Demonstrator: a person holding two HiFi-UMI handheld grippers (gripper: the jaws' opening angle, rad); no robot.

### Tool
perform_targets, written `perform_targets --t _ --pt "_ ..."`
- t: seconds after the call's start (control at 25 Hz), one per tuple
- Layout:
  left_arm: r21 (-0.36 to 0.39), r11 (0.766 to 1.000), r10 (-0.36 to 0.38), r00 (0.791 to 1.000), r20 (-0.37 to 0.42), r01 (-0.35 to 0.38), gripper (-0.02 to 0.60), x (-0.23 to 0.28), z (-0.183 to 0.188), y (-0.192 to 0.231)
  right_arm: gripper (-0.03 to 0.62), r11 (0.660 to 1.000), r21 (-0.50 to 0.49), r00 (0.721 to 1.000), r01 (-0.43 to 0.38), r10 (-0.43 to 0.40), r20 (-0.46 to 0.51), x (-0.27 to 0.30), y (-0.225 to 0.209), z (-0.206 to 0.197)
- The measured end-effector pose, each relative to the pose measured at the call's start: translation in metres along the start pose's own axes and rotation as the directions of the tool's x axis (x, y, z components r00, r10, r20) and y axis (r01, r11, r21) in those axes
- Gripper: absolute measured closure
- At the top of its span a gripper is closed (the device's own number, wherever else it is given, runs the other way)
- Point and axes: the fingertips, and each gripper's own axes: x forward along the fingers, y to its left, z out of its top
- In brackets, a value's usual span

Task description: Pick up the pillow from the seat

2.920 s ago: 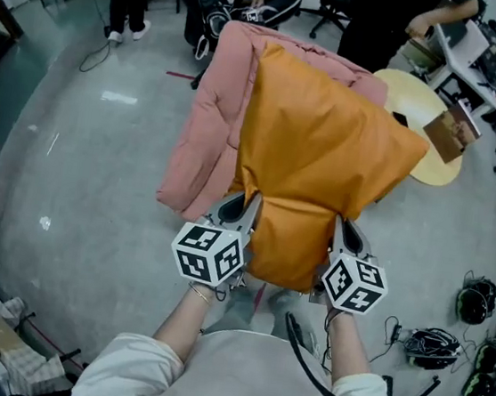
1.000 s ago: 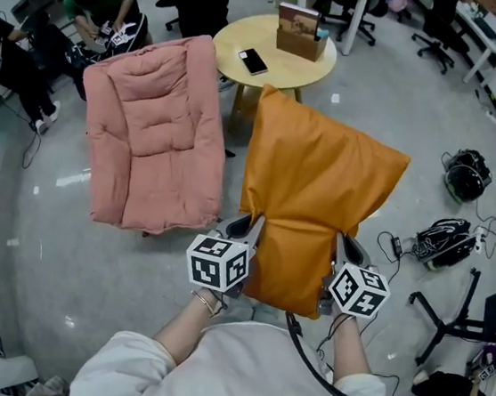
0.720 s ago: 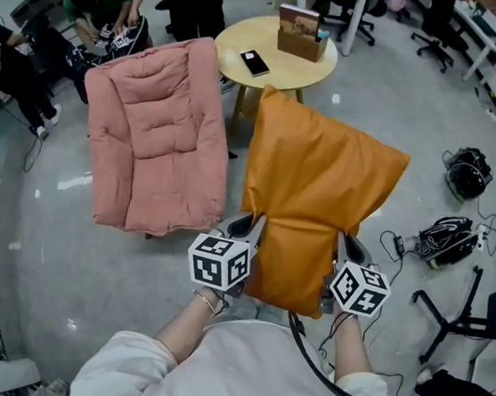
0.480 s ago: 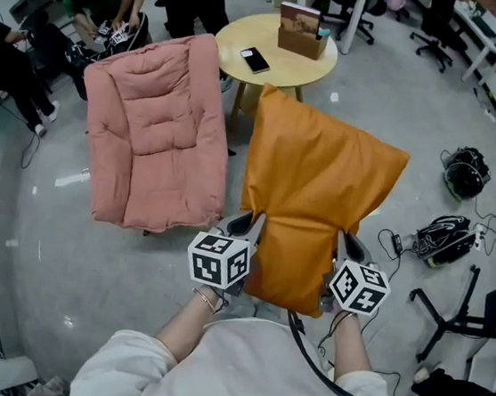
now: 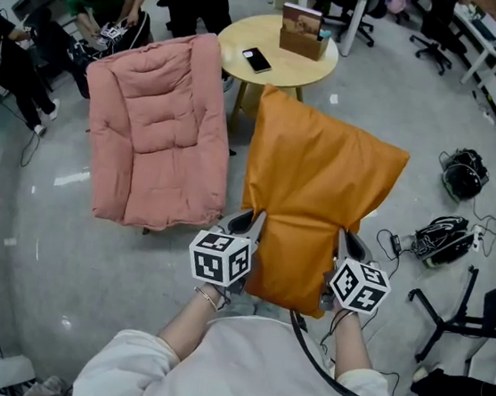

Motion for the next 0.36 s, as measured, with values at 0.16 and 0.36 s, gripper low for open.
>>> perform_targets --t 0.16,0.36 --pt "-0.005 1.000 0.006 1.000 0.001 -0.006 0.555 -0.0028 -0.0008 -0.0009 0.556 1.000 -0.004 1.000 -0.002 0.002 0.004 -0.0028 0.0012 0.0014" --pt "-0.009 1.000 0.016 1.000 -0.003 -0.016 0.555 -0.0065 -0.0046 -0.0018 0.557 1.000 -0.006 1.000 -0.009 0.009 0.004 -0.0077 0.0024 -0.0006"
